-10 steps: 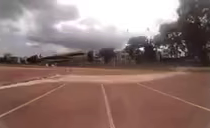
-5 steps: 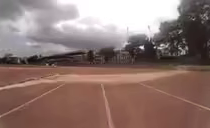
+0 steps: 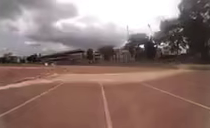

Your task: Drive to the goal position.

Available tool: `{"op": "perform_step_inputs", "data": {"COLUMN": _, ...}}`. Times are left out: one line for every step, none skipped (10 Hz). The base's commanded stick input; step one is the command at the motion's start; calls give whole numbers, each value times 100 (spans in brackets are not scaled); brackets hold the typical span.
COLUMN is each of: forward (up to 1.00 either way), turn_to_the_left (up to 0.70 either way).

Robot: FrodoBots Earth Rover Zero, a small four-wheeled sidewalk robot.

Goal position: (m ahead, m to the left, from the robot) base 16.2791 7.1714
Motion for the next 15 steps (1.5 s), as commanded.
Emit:
{"op": "perform_step_inputs", "data": {"forward": 45, "turn_to_the_left": 0}}
{"op": "perform_step_inputs", "data": {"forward": 45, "turn_to_the_left": 0}}
{"op": "perform_step_inputs", "data": {"forward": 45, "turn_to_the_left": 0}}
{"op": "perform_step_inputs", "data": {"forward": 45, "turn_to_the_left": 0}}
{"op": "perform_step_inputs", "data": {"forward": 45, "turn_to_the_left": 0}}
{"op": "perform_step_inputs", "data": {"forward": 45, "turn_to_the_left": 0}}
{"op": "perform_step_inputs", "data": {"forward": 45, "turn_to_the_left": 0}}
{"op": "perform_step_inputs", "data": {"forward": 45, "turn_to_the_left": 0}}
{"op": "perform_step_inputs", "data": {"forward": 45, "turn_to_the_left": 0}}
{"op": "perform_step_inputs", "data": {"forward": 45, "turn_to_the_left": 0}}
{"op": "perform_step_inputs", "data": {"forward": 45, "turn_to_the_left": 0}}
{"op": "perform_step_inputs", "data": {"forward": 45, "turn_to_the_left": 0}}
{"op": "perform_step_inputs", "data": {"forward": 45, "turn_to_the_left": 0}}
{"op": "perform_step_inputs", "data": {"forward": 45, "turn_to_the_left": 0}}
{"op": "perform_step_inputs", "data": {"forward": 45, "turn_to_the_left": 0}}
